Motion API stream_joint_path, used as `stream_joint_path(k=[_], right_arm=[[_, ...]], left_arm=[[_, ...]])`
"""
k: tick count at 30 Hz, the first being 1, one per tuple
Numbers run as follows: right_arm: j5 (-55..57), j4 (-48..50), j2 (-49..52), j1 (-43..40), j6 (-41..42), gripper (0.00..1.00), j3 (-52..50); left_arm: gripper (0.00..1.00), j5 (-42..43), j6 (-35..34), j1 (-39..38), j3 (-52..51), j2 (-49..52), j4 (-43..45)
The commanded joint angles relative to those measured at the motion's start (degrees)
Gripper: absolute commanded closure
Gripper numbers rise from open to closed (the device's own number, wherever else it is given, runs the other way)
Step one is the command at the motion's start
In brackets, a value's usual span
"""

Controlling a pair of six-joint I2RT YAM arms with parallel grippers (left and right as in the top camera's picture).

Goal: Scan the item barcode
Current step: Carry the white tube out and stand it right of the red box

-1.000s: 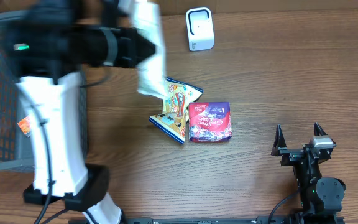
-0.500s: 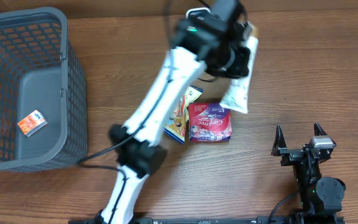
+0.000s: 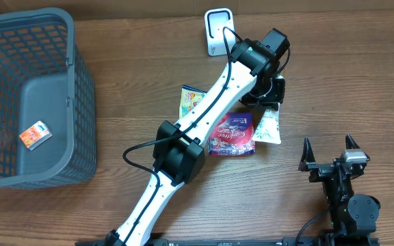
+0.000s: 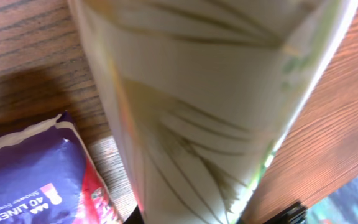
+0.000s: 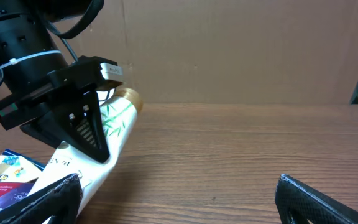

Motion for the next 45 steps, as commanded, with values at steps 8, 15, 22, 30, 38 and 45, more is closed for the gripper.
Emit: stream_joint_path(k=[8, 15, 22, 30, 38, 45], right_arm=[[0.35, 0.33, -0.42, 0.13, -0.22, 0.00, -0.57], [0.37, 0.33, -0.42, 0.13, -0.22, 0.00, -0.57], [0.35, 0.33, -0.42, 0.13, -0.22, 0.00, -0.57], [0.35, 0.33, -0.42, 0.13, -0.22, 0.00, -0.57], [0.37, 0.33, -0.42, 0.13, -0.22, 0.00, -0.57], [0.35, 0.33, -0.42, 0.13, -0.24, 0.00, -0.57]], left_arm=[[0.92, 0.48, -10.56, -1.31, 0.39, 4.83, -0.15], [0.52, 3.96, -6.95, -0.07, 0.87, 4.68, -0.63], [0.52, 17.68, 0.76, 3.74, 6.14, 3.91, -2.69], [0.52, 9.94, 6.93, 9.25, 19.37, -2.08, -15.23], [0.45, 4.24, 10.54, 14.78, 22.75, -16.20, -17.07], [0.40, -0.17, 16.50, 25.62, 22.38, -29.99, -17.07]])
